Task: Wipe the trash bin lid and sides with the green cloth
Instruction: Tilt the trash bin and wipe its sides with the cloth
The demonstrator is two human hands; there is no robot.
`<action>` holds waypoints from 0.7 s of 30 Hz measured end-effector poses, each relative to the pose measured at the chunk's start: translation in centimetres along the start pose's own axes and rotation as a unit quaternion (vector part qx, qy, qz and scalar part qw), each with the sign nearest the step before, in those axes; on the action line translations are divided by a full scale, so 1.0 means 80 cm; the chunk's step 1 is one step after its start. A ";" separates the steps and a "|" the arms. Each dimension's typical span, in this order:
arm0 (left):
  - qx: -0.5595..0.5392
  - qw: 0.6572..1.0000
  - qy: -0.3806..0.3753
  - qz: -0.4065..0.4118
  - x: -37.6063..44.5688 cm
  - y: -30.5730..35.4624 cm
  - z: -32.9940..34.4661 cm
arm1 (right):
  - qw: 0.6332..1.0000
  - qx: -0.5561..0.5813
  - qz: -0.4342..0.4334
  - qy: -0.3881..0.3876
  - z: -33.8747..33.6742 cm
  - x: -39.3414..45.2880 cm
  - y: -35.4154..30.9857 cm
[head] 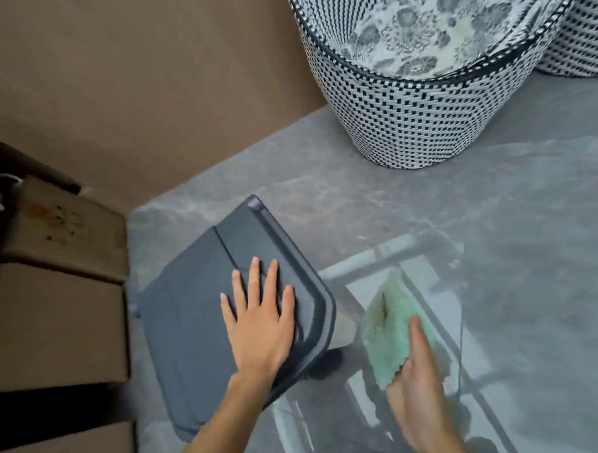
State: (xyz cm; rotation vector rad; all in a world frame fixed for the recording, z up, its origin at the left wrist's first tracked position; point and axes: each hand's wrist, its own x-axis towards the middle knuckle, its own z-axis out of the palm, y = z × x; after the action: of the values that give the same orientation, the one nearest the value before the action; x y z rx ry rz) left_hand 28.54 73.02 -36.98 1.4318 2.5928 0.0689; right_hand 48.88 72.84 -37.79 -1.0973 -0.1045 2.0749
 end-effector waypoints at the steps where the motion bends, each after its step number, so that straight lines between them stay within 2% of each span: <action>1: 0.006 1.000 -0.007 -0.002 0.000 0.002 -0.002 | 1.000 0.009 0.010 0.002 0.005 0.000 -0.016; 7: 0.002 0.998 -0.051 -0.041 0.012 0.014 -0.022 | 0.995 -0.078 0.068 0.016 0.026 0.030 -0.085; 11: -0.029 0.996 -0.013 -0.084 0.046 0.032 -0.040 | 0.984 -0.133 0.114 0.031 0.043 0.068 -0.093; 14: -0.014 0.995 -0.017 -0.101 0.075 0.035 -0.026 | 0.971 -0.187 0.148 0.006 0.041 0.113 -0.089; 17: 0.013 0.994 -0.018 -0.106 0.079 0.036 -0.012 | 0.951 -0.241 0.191 0.038 0.032 0.139 -0.089; 21: 0.019 0.992 0.013 -0.124 0.080 0.043 -0.010 | 0.936 -0.311 0.165 0.003 0.039 0.175 -0.112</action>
State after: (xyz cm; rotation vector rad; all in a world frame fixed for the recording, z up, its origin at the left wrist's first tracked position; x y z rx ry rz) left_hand 27.92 80.28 -36.62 1.1143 2.7860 0.0048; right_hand 47.28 89.22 -41.69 -1.5809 -0.6523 2.4115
